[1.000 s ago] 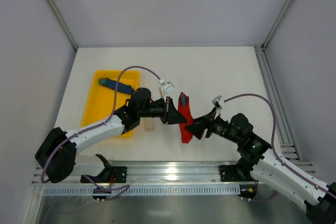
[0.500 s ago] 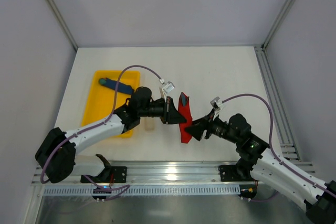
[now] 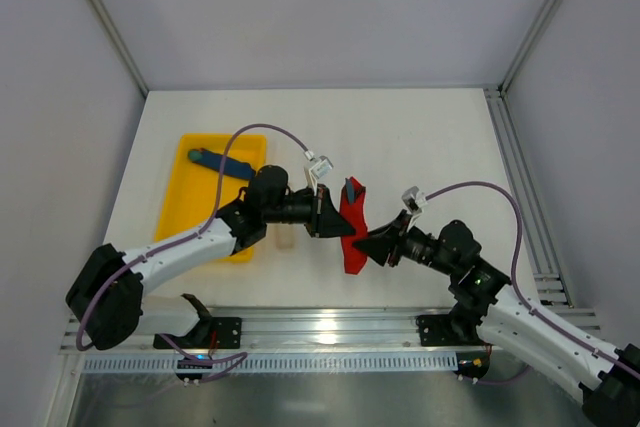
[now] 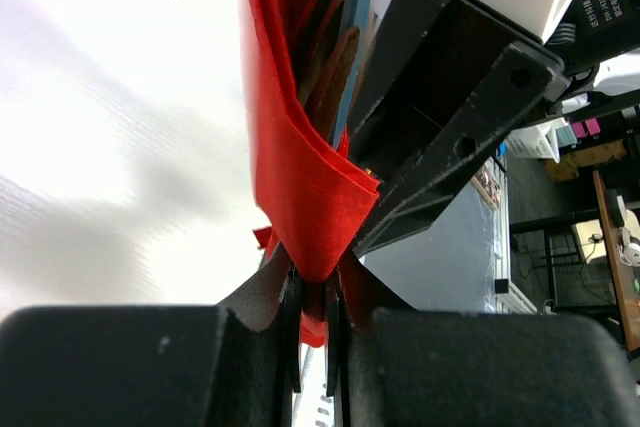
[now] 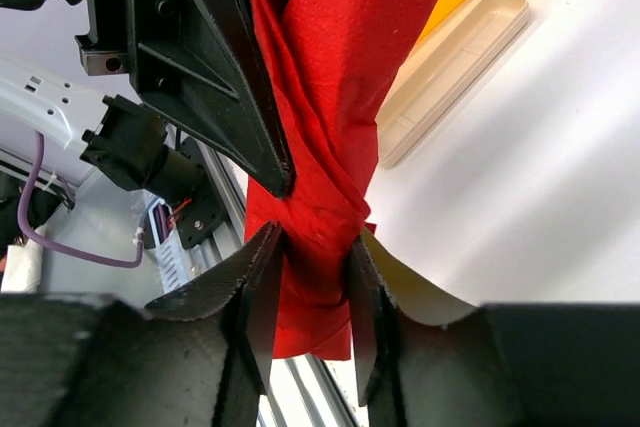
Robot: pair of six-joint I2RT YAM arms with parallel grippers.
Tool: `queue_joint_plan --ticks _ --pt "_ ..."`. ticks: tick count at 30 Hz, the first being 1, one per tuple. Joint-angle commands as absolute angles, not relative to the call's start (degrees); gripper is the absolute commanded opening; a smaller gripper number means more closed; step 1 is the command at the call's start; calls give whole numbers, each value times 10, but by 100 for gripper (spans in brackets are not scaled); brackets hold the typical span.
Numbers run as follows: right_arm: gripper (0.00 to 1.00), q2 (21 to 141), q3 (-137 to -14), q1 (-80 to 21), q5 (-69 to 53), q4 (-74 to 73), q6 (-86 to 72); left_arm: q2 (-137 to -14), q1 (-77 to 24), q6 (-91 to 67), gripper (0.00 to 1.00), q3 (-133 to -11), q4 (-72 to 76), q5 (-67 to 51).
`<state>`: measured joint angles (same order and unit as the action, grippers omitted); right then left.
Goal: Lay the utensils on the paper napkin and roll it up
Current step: Roll the napkin.
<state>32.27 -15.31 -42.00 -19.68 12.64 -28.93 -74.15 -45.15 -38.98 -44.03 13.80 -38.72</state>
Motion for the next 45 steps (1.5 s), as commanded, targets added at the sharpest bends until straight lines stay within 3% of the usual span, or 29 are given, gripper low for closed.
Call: queue_joint_plan --ticks 1,8,9,10,14,23,30,33,36,41,45 --pt "31 299 -148 -418 -200 174 -289 -719 -454 -390 1 -453 181 -404" --pt "4 276 -162 -418 -200 155 -275 -734 -453 -405 10 -464 191 -417" --pt "4 277 -164 -418 -201 149 -274 -737 -453 -407 14 -466 192 -419" --pt "4 278 -168 -418 -204 146 -272 -738 -453 -410 28 -468 192 -419" --pt "4 283 -185 -418 -212 141 -269 -752 -454 -414 55 -477 194 -431" --pt "4 327 -221 -419 -223 148 -261 -778 -454 -430 63 -474 230 -451" --pt "7 359 -213 -419 -253 167 -280 -772 -454 -432 59 -473 247 -443" --pt "8 351 -196 -419 -251 173 -289 -773 -454 -434 50 -474 248 -446" --pt "9 331 -189 -419 -242 164 -288 -776 -454 -436 33 -472 249 -446" --pt "14 326 -192 -419 -240 149 -283 -787 -453 -442 14 -474 253 -449" --pt "30 323 -186 -418 -242 142 -286 -789 -454 -445 6 -481 251 -454"
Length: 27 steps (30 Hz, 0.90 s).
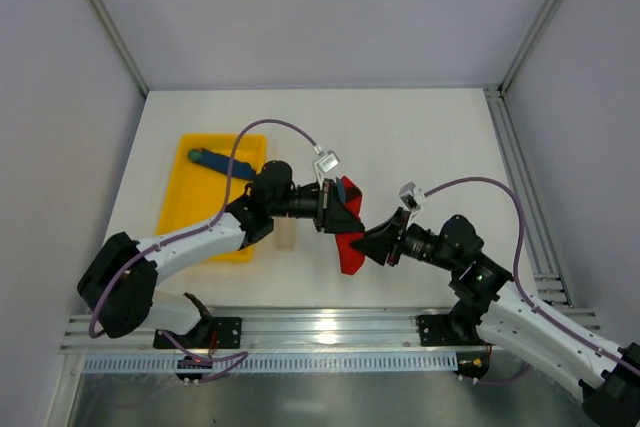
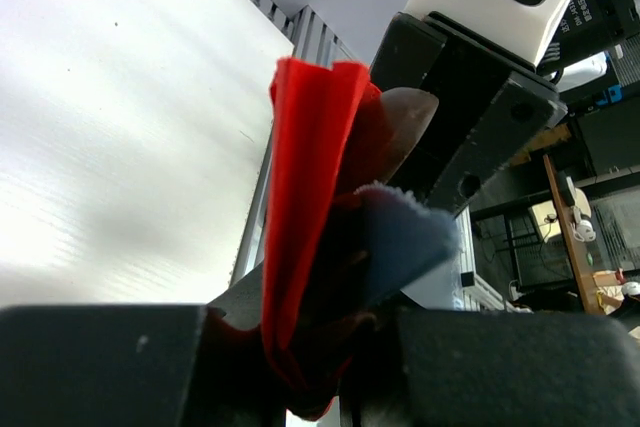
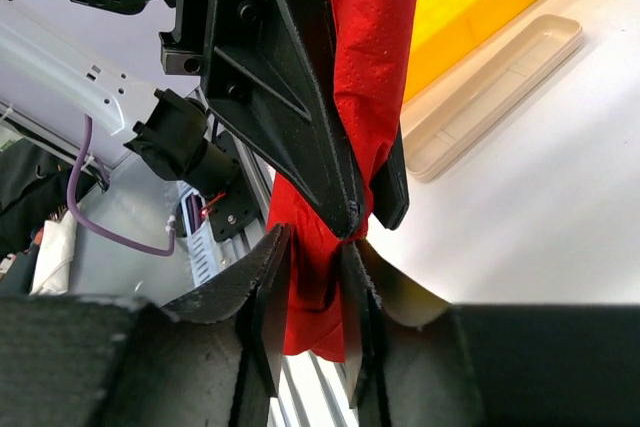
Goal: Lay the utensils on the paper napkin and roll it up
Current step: Roll the napkin.
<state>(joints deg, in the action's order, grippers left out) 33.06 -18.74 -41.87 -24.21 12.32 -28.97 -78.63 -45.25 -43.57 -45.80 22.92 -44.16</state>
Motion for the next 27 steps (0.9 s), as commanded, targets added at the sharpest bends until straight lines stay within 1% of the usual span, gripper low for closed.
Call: queue_joint_plan --ticks 1,4,10,11,13,14,16,17,20,21,23,24,26,27 --pt "33 322 -185 -419 -243 140 -287 -788 -454 -443 4 -484 248 -453" --pt "38 302 -172 -419 -250 141 -295 -785 -454 -435 2 -490 234 -452" --pt "39 301 -129 -419 -272 189 -313 -792 -454 -437 1 -497 235 -455" --pt "36 301 -120 -419 -275 196 -316 -793 -454 -437 1 -497 236 -456" --pt "26 298 -116 -419 -277 211 -317 -796 -454 -439 0 -498 235 -457" --pt "15 295 -112 -419 -277 214 -318 -797 -454 -439 0 -500 235 -458" --pt "7 293 -107 -419 -280 228 -317 -800 -454 -440 0 -501 235 -460" --pt "4 294 -104 -419 -280 230 -317 -800 -454 -440 0 -501 235 -461" --pt "4 302 -99 -419 -287 246 -320 -800 -454 -444 0 -504 232 -460" --pt "8 301 -100 -418 -287 243 -323 -799 -454 -444 0 -505 229 -459" --pt "24 296 -115 -419 -275 216 -319 -798 -454 -442 0 -505 222 -455" --pt "34 291 -119 -420 -265 181 -316 -798 -454 -440 0 -505 220 -454" --pt "43 276 -133 -419 -250 149 -310 -798 -453 -439 0 -506 216 -453" --pt "44 259 -137 -419 -244 121 -307 -798 -454 -439 0 -506 215 -453"
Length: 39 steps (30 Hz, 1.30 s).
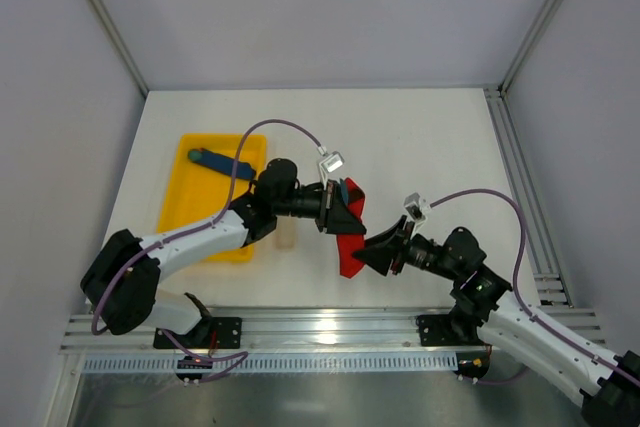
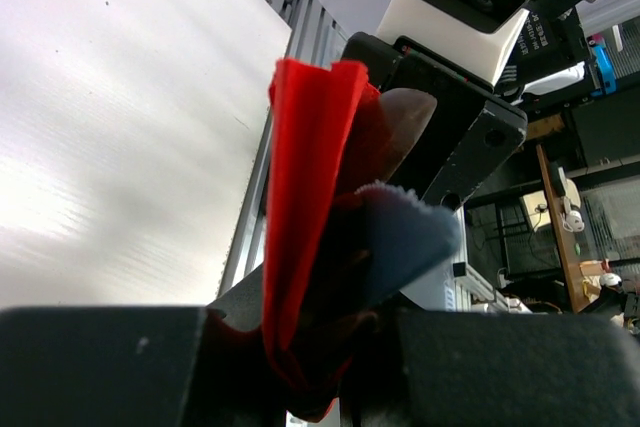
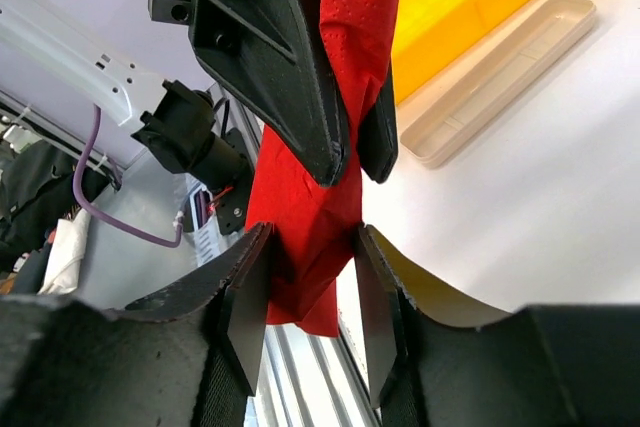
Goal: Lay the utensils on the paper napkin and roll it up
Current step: Roll the napkin.
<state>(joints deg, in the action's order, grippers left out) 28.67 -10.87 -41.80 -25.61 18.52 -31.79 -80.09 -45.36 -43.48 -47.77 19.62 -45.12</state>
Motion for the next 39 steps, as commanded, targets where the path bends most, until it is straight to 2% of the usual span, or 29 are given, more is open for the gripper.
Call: queue_joint_plan --ticks 1,4,6,8,11,18,29,39 --pt "46 253 -140 -420 -239 111 -303 -798 -454 -439 0 -506 214 -453" --pt "48 239 -160 -419 -214 43 -291 -799 -454 -434 0 -507 211 -447" --pt "54 233 -191 -420 -162 -45 -280 -800 -454 -425 0 -511 189 -437" --pt "55 225 -229 -420 -111 -102 -278 -800 -454 -399 0 -517 150 -427" --pt "56 221 -264 -419 -106 -159 -272 -803 -454 -381 0 -521 128 -418" --pt "53 217 -255 -419 -157 -80 -313 -809 -454 -381 0 -526 124 -408" --pt "45 310 -195 -425 -171 42 -349 -799 -454 -380 0 -536 113 -402" --pt "45 324 -140 -432 -192 150 -367 -799 -454 -382 0 -541 122 -405"
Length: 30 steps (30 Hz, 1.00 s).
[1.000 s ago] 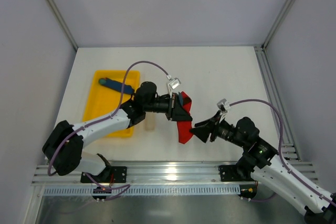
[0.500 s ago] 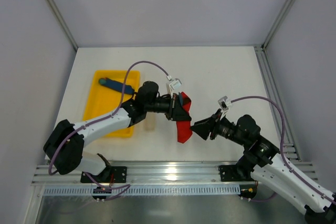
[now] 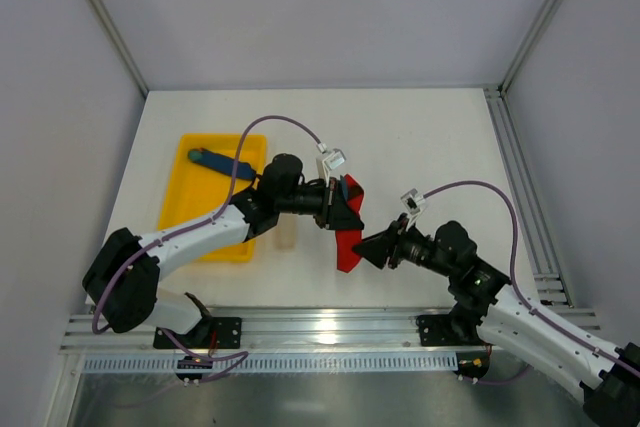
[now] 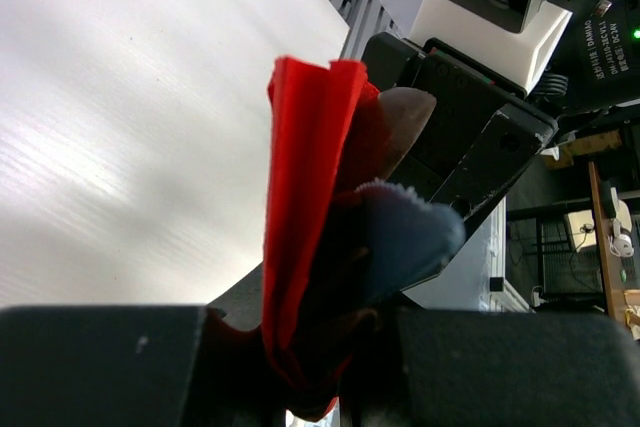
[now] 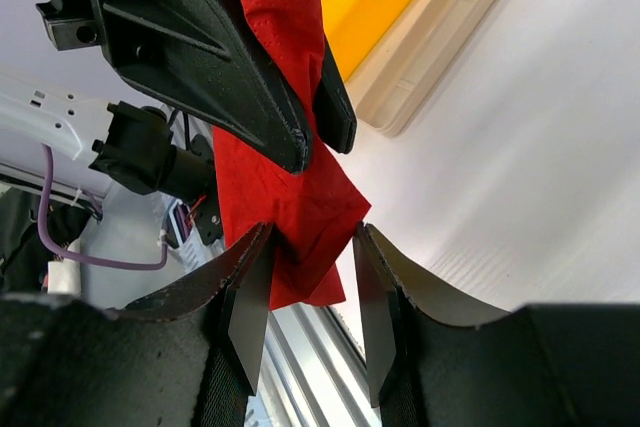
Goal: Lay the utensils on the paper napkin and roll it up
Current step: Roll the napkin.
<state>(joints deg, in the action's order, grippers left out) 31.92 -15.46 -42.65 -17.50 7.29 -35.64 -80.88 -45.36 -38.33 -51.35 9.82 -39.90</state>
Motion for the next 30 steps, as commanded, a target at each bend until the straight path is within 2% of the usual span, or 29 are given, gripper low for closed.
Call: queue_joint_plan --ticks 1,5,14,17,19,20,24,30 --pt "45 323 -134 -432 -193 158 -368 -799 -454 -383 0 -541 123 -406" --pt "49 311 -103 -432 -207 197 -360 -799 -454 -385 0 -544 126 -417" --pt "49 288 -73 -432 -235 260 -360 -793 -454 -421 0 -540 174 -439" --pt "42 288 -62 -432 -244 292 -368 -792 -454 -433 0 -541 188 -448" --pt "32 289 -60 -432 -249 302 -371 -791 -454 -439 0 -540 197 -454" --pt "23 287 -60 -432 -250 308 -372 -788 -454 -441 0 -540 199 -456" --pt "5 279 -56 -432 -256 317 -373 -784 -454 -446 0 -539 202 -459" --pt "4 272 -59 -432 -252 302 -373 -779 -454 -449 0 -540 206 -462"
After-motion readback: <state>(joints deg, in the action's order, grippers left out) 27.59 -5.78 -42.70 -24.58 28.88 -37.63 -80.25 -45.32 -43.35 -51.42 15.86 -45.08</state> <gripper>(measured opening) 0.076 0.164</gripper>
